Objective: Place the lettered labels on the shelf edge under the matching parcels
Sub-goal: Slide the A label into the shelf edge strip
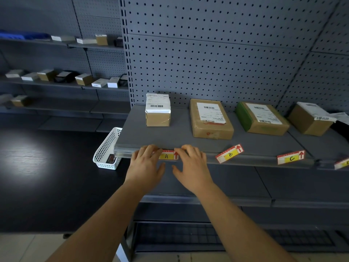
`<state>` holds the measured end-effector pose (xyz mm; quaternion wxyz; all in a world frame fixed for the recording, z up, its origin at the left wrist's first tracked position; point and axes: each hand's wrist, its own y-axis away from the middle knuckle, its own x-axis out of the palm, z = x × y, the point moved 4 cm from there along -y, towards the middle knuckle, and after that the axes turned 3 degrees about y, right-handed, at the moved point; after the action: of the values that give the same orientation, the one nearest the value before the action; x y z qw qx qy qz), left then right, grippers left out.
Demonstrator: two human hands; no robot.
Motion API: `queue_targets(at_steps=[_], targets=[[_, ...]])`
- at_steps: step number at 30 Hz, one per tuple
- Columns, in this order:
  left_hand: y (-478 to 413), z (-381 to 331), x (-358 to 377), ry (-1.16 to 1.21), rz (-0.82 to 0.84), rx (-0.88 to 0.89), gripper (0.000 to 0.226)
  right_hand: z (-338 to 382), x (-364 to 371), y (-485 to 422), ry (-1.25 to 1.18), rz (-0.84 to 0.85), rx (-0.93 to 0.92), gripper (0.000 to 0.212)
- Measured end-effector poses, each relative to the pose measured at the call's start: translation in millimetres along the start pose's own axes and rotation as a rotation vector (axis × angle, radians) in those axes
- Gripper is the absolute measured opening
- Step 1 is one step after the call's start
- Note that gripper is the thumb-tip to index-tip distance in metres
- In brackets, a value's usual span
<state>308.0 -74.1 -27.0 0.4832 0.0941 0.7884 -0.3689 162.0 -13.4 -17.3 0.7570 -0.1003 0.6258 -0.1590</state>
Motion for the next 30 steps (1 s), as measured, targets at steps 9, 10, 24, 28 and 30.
queue_targets(at_steps=[9, 10, 24, 28, 30], targets=[[-2.1, -0.5, 4.9, 0.019, 0.008, -0.009, 0.041, 1.7, 5.6, 3.6, 0.085, -0.049, 0.029, 0.048], [-2.0, -0.4, 5.3, 0.019, 0.009, -0.005, 0.042, 1.9, 6.4, 4.3, 0.088, -0.058, 0.032, 0.048], [-3.4, 1.5, 3.0, 0.031, 0.01, 0.022, 0.04, 0.3, 7.7, 5.7, 0.076, -0.059, 0.045, 0.05], [-3.8, 3.9, 2.2, 0.048, 0.026, 0.025, 0.042, 1.9, 6.3, 5.8, 0.058, -0.036, 0.051, 0.051], [-4.6, 4.7, 1.8, 0.056, 0.031, 0.025, 0.041, 1.1, 5.9, 6.0, 0.046, -0.036, 0.058, 0.051]])
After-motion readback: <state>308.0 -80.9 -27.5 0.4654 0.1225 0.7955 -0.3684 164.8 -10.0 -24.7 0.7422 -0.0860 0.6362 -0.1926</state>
